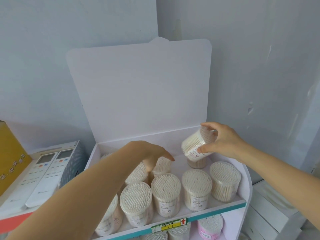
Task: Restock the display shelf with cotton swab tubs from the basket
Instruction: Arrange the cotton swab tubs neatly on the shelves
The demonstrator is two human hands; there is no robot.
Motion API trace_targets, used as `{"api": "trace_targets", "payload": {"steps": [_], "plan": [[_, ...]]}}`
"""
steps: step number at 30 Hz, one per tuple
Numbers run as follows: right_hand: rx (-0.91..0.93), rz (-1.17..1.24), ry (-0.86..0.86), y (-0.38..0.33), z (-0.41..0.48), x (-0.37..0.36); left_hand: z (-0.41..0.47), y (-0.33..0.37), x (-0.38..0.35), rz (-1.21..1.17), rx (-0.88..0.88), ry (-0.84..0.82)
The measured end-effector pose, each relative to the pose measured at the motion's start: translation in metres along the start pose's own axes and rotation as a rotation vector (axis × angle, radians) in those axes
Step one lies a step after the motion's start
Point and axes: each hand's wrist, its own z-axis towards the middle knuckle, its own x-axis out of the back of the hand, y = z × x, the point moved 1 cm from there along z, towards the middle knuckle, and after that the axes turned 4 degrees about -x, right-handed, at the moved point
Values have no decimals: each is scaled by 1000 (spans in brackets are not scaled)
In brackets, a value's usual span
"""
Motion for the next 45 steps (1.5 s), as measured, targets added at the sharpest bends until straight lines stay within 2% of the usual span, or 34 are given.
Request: {"api": "trace_targets", "payload": {"steps": [3, 5, 8, 11, 13, 15, 18, 20, 24, 28, 34, 40, 45], "plan": [[7, 5, -11, -1, 0, -1, 1, -1, -3, -55, -23, 79], [4, 8, -4, -1, 0, -2, -4, -6, -1, -151, 28, 122], [-7, 27, 43, 2, 1, -2, -4, -10, -1, -189, 261, 232], [-20, 47, 70, 6, 0, -1, 6, -9, -5, -38, 443, 338], [-26, 48, 70, 9, 0, 1, 12, -12, -6, -39, 440, 436], [-29, 51, 67, 11, -1, 1, 11, -19, -6, -221, 345, 497], [-32, 51, 62, 12, 0, -1, 9, -23, -7, -425, 138, 382], [-32, 47, 51, 11, 0, -3, 11, -21, -11, -392, 112, 321], [-14, 21, 14, 5, -1, -10, 25, -12, -20, -305, 124, 327], [7, -1, 14, 3, -2, -12, 30, -7, -26, -277, 278, 371], [-4, -9, 32, 3, 1, -10, 17, -2, -19, -148, 563, 265], [37, -91, -37, -7, 5, -18, 11, -4, -26, -129, 572, 369], [128, -294, -215, -15, 10, -35, 3, -7, -34, -309, 540, 452]]}}
